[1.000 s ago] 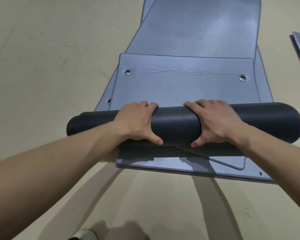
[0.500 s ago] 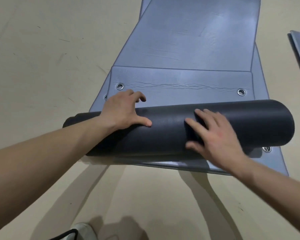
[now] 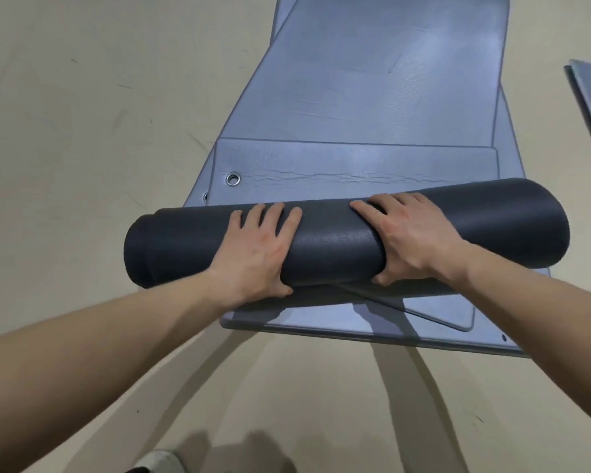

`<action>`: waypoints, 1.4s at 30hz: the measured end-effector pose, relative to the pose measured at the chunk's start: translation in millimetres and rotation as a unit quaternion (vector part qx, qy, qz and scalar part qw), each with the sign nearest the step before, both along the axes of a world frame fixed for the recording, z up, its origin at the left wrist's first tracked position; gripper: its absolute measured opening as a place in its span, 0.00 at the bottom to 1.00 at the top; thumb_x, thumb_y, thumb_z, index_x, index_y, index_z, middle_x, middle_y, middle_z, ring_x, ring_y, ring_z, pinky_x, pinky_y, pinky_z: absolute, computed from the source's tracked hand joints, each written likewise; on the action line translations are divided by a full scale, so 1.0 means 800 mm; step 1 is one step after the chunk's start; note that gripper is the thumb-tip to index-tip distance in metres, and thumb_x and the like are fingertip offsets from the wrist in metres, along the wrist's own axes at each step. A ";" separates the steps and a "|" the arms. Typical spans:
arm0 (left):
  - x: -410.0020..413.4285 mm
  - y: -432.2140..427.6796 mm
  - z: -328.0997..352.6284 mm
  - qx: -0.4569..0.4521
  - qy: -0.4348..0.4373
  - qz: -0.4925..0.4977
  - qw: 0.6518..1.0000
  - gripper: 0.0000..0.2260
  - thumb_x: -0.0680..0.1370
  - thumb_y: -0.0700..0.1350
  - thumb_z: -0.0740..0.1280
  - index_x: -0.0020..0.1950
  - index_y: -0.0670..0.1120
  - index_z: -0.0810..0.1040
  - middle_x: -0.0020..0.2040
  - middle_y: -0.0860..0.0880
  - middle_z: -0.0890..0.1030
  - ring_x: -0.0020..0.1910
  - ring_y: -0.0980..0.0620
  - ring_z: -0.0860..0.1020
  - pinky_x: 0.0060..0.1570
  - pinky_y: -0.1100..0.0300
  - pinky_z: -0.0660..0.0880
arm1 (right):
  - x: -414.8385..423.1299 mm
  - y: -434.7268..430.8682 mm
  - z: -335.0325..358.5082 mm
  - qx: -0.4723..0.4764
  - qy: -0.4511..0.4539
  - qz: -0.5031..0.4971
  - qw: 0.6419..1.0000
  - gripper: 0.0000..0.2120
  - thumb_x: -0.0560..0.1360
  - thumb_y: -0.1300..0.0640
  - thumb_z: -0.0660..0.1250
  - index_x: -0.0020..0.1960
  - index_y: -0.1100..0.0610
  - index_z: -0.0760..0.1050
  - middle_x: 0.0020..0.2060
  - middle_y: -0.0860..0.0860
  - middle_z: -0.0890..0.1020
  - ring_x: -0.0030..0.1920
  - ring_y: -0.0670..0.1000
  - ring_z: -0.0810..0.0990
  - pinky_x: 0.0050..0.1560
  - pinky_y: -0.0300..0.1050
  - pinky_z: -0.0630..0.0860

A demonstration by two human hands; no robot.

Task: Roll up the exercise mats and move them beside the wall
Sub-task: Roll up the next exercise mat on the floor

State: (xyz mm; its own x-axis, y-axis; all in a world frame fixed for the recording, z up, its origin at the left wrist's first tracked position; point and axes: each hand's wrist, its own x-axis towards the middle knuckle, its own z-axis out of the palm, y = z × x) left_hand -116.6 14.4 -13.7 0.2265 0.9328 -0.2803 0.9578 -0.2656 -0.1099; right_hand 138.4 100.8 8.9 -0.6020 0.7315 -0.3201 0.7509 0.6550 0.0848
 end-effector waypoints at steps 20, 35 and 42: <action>-0.007 0.090 0.065 -0.159 -0.079 0.018 0.984 0.50 0.59 0.73 0.77 0.74 0.55 0.64 0.59 0.51 0.78 0.55 0.46 0.78 0.57 0.47 0.78 | -0.013 0.026 0.052 -0.110 0.013 -0.036 0.993 0.56 0.54 0.30 0.79 0.76 0.41 0.58 0.63 0.47 0.75 0.60 0.55 0.77 0.57 0.53 0.76; -0.050 0.057 0.035 -0.043 -0.051 -0.006 0.998 0.62 0.58 0.85 0.62 0.84 0.56 0.47 0.82 0.49 0.61 0.75 0.42 0.67 0.74 0.41 0.65 | -0.022 0.036 0.028 -0.046 0.010 -0.038 0.998 0.69 0.54 0.22 0.75 0.82 0.47 0.44 0.79 0.53 0.61 0.77 0.59 0.62 0.76 0.63 0.59; -0.047 0.111 0.041 -0.109 -0.087 0.037 0.990 0.58 0.57 0.80 0.73 0.81 0.59 0.55 0.68 0.52 0.76 0.63 0.44 0.78 0.61 0.47 0.75 | -0.033 -0.014 -0.019 0.064 0.011 -0.012 0.998 0.74 0.55 0.26 0.78 0.83 0.52 0.39 0.82 0.61 0.51 0.81 0.66 0.50 0.77 0.72 0.49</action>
